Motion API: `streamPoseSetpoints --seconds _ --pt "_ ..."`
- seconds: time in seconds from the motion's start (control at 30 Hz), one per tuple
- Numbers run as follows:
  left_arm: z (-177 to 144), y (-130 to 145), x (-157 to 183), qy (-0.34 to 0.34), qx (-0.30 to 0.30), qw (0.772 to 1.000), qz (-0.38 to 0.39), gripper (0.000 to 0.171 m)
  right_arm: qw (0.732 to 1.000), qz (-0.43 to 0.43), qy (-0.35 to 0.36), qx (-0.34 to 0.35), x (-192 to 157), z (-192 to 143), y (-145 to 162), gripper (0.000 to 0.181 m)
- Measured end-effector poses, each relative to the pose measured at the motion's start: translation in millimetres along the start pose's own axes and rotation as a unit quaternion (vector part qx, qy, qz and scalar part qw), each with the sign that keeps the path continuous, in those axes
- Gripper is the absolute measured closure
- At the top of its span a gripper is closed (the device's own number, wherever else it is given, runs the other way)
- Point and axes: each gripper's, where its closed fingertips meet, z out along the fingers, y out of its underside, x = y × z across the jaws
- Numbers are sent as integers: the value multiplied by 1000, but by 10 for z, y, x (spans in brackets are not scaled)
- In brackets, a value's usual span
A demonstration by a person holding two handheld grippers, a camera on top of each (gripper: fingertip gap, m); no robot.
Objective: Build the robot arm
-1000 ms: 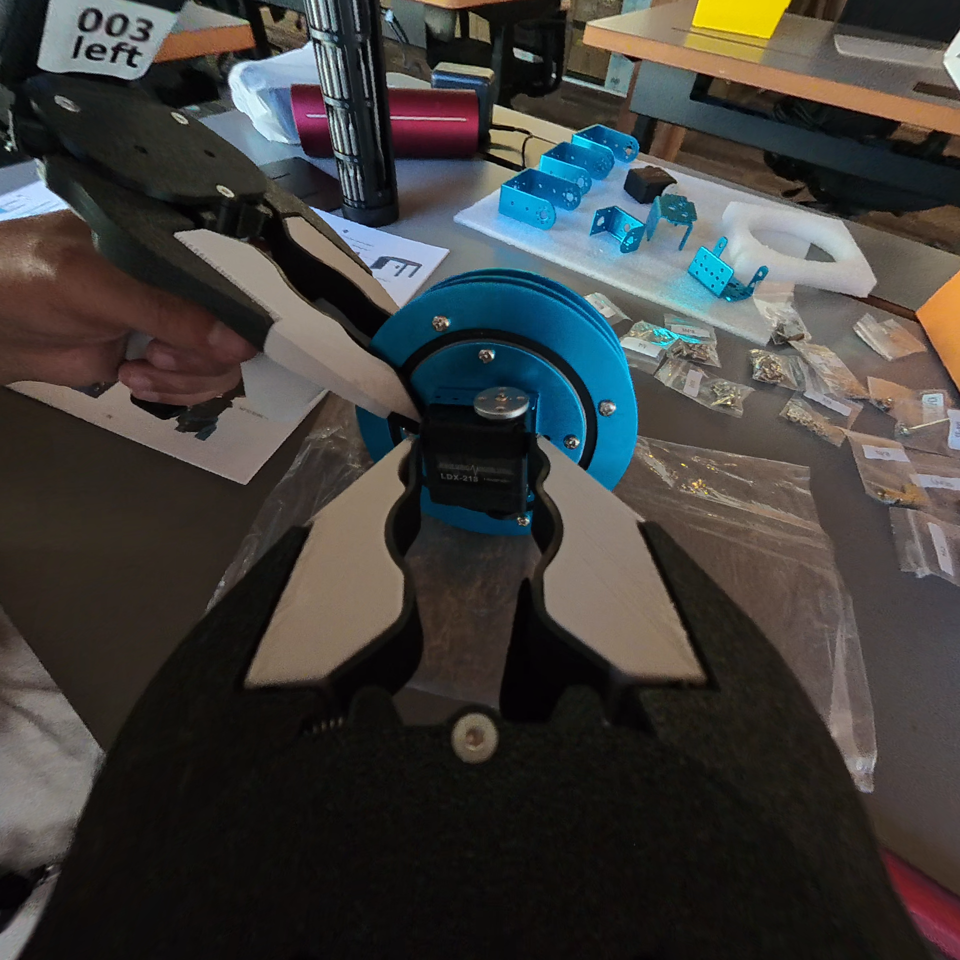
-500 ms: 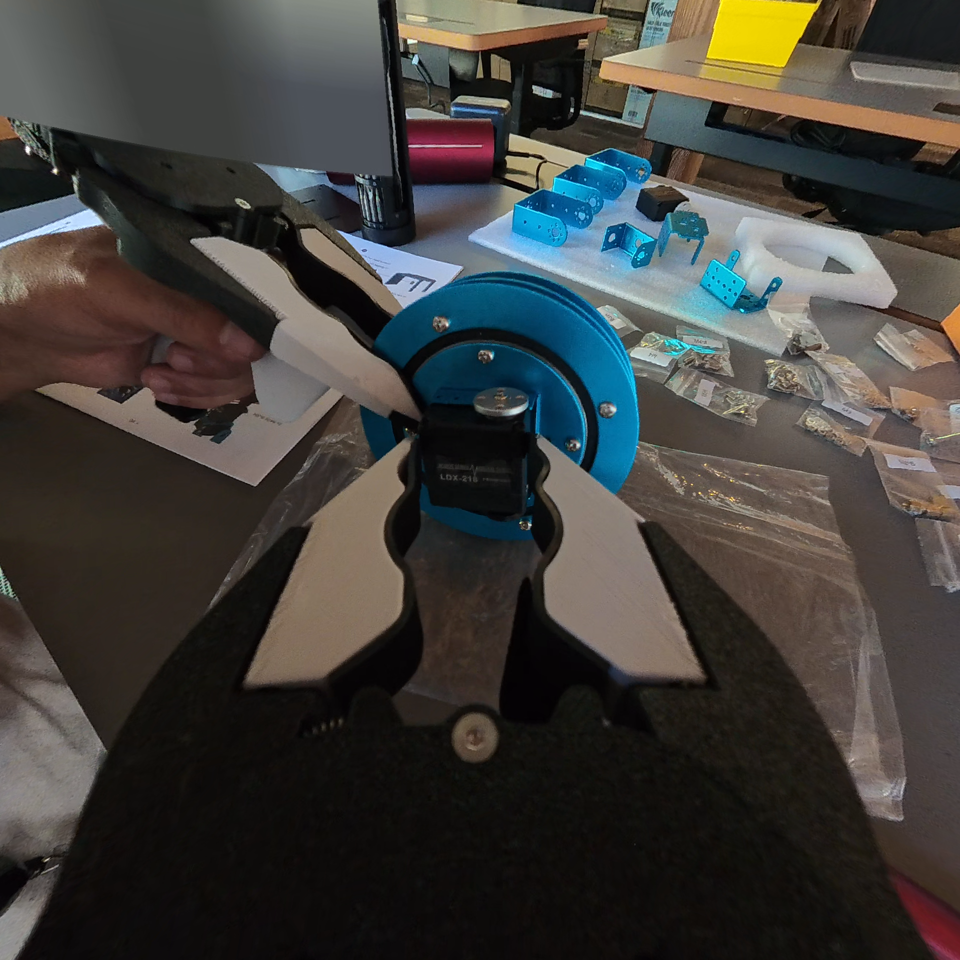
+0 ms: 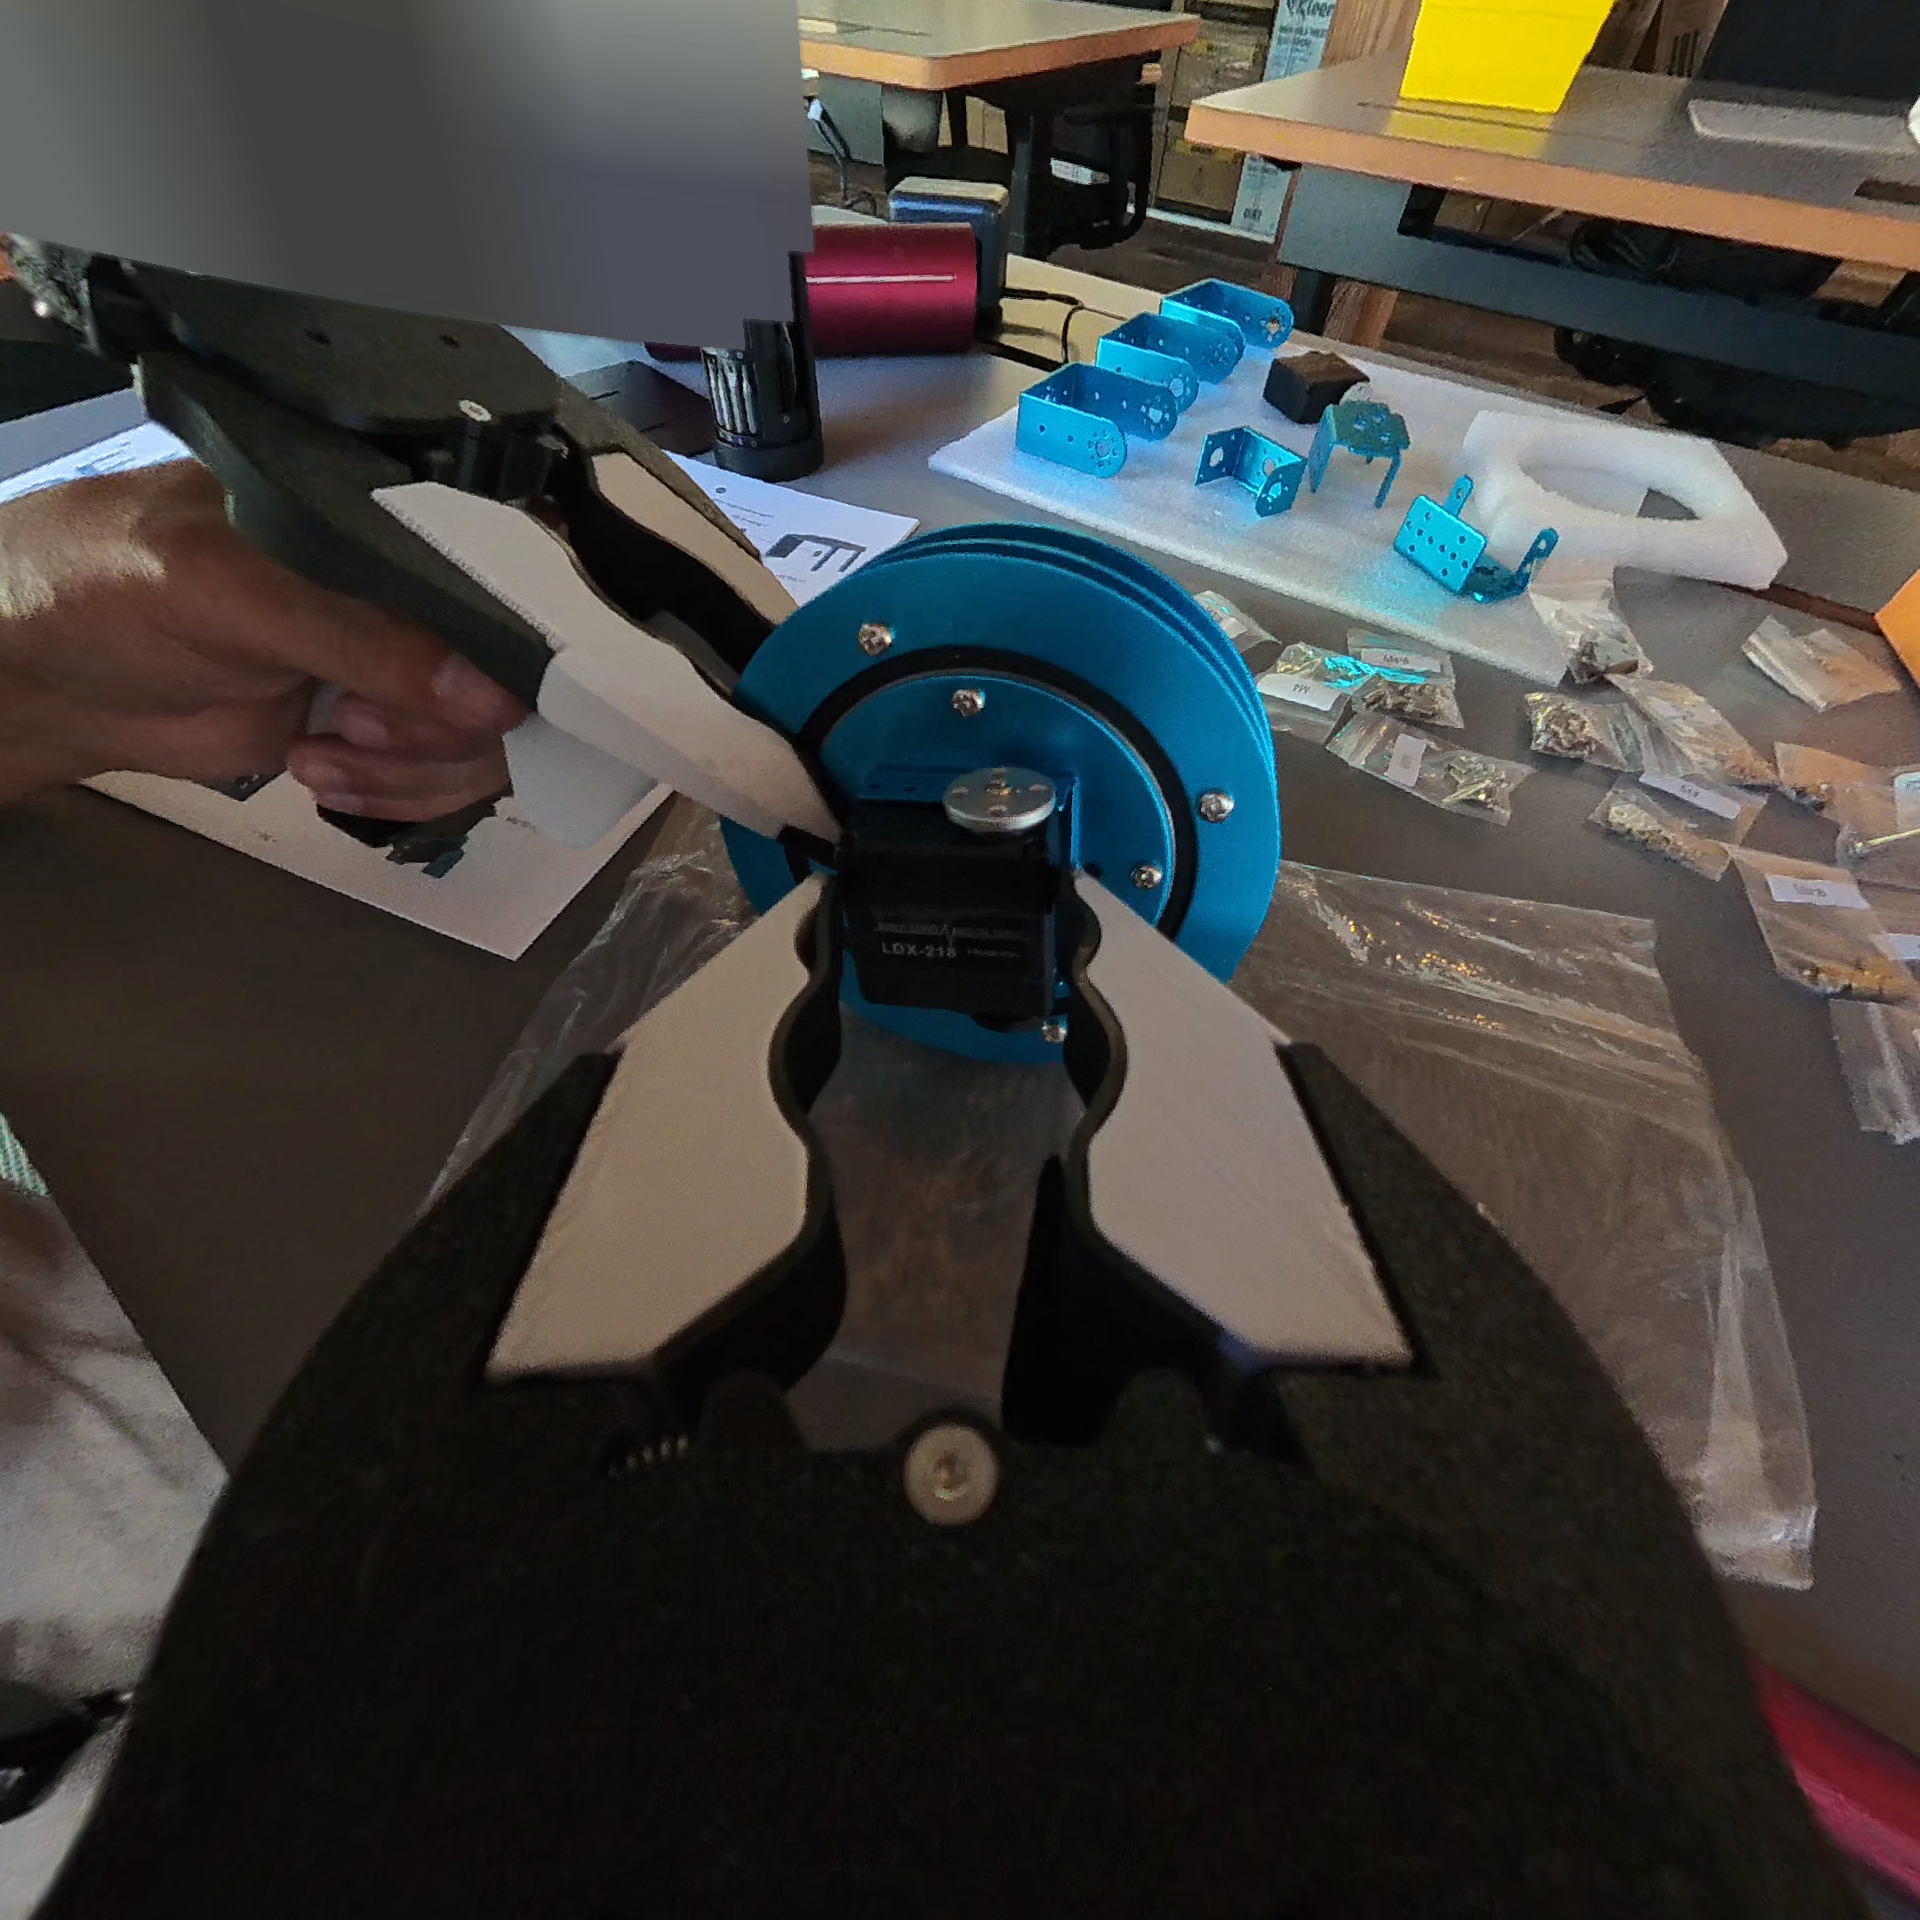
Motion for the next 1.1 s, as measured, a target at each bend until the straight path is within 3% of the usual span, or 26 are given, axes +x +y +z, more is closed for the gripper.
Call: streamPoseSetpoints --seconds 0.3,1.1 --pt "9 -11 -2 -16 3 1000 -8 139 998 -16 54 -27 56 43 80 142" --pt "30 10 74 -11 3 1000 12 135 999 -15 32 -25 10 -12 155 141"
